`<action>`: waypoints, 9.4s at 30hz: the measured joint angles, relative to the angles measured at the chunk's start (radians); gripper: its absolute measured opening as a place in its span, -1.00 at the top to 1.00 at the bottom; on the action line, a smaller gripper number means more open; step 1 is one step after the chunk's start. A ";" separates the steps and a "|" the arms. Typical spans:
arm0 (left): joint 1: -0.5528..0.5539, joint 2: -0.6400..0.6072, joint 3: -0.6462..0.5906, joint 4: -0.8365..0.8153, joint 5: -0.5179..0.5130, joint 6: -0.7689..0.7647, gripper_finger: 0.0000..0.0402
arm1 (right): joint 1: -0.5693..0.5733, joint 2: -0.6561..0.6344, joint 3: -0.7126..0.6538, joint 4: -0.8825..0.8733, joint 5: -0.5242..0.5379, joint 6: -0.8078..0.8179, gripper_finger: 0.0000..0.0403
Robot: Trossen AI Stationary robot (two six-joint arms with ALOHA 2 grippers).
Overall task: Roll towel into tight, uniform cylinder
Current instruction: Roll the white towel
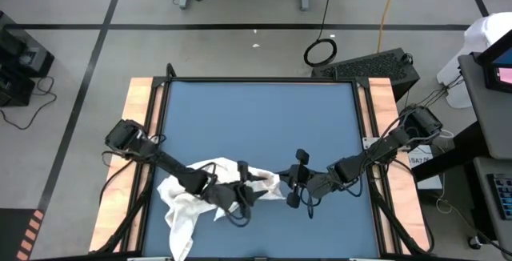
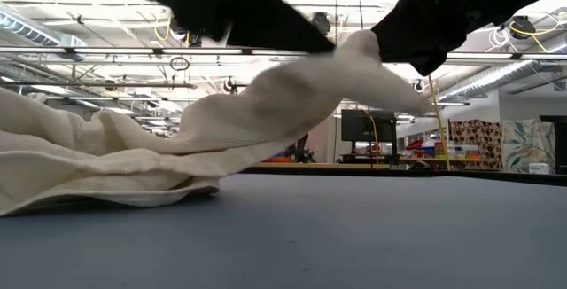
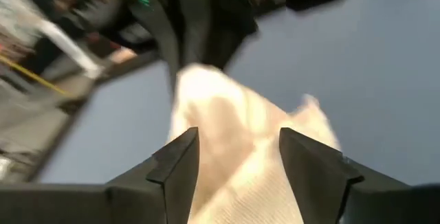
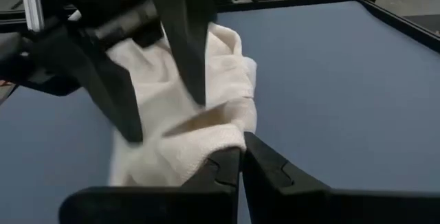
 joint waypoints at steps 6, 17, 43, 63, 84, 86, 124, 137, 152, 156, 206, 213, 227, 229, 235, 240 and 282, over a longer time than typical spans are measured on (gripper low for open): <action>0.025 0.000 0.000 -0.223 0.111 -0.113 0.16 | 0.003 0.000 0.000 0.001 0.002 -0.017 0.98; -0.110 -0.094 0.001 -0.450 0.071 -0.151 0.94 | 0.017 -0.018 0.000 0.007 0.009 -0.016 0.98; -0.220 -0.201 -0.025 -0.568 -0.463 -0.219 0.95 | 0.021 0.196 0.000 0.122 -0.045 0.128 0.33; -0.217 -0.203 -0.025 -0.564 -0.462 -0.221 0.95 | -0.020 0.433 0.000 0.593 0.111 0.029 0.61; -0.189 -0.183 -0.030 -0.529 -0.237 -0.307 0.95 | -0.003 -0.140 0.000 -0.285 0.159 0.063 0.86; -0.166 -0.169 -0.031 -0.471 -0.203 -0.288 0.95 | -0.004 -0.119 -0.001 -0.326 0.160 0.068 0.81; -0.015 -0.072 -0.031 -0.041 0.028 -0.348 0.92 | 0.392 0.104 0.000 -0.084 0.249 -0.126 0.32; -0.014 -0.072 -0.031 -0.044 -0.011 -0.355 0.91 | 0.294 0.281 0.033 0.424 0.203 -0.603 0.19; -0.014 -0.072 -0.031 -0.048 -0.025 -0.355 0.91 | 0.271 0.350 0.176 0.290 0.392 -0.601 0.36; -0.014 -0.072 -0.031 -0.053 -0.026 -0.355 0.91 | 0.282 0.350 0.176 0.255 0.393 -0.593 0.84; -0.100 -0.207 -0.174 -0.909 -0.265 -1.030 0.96 | 0.289 0.250 0.175 -0.551 -0.130 0.190 1.00; -0.045 -0.224 -0.039 -0.957 -0.300 -0.844 0.94 | 0.298 0.219 0.174 -0.569 -0.101 0.225 1.00; -0.091 -0.187 0.029 -0.506 -0.086 -0.592 0.84 | 0.295 0.159 0.175 -0.522 0.035 0.252 0.96; -0.101 -0.151 0.025 -0.370 -0.041 -0.490 0.73 | 0.295 0.159 0.175 -0.503 0.035 0.229 0.95; -0.087 0.018 0.039 0.048 0.009 -0.246 0.26 | 0.292 0.159 0.175 -0.490 0.054 0.177 0.95; -0.048 0.163 0.096 0.187 0.078 -0.124 -0.05 | 0.299 0.159 0.175 -0.432 0.057 0.092 0.95; 0.006 0.120 0.285 -0.208 -0.272 0.014 0.97 | 0.327 0.166 0.063 -0.339 -0.022 0.130 0.73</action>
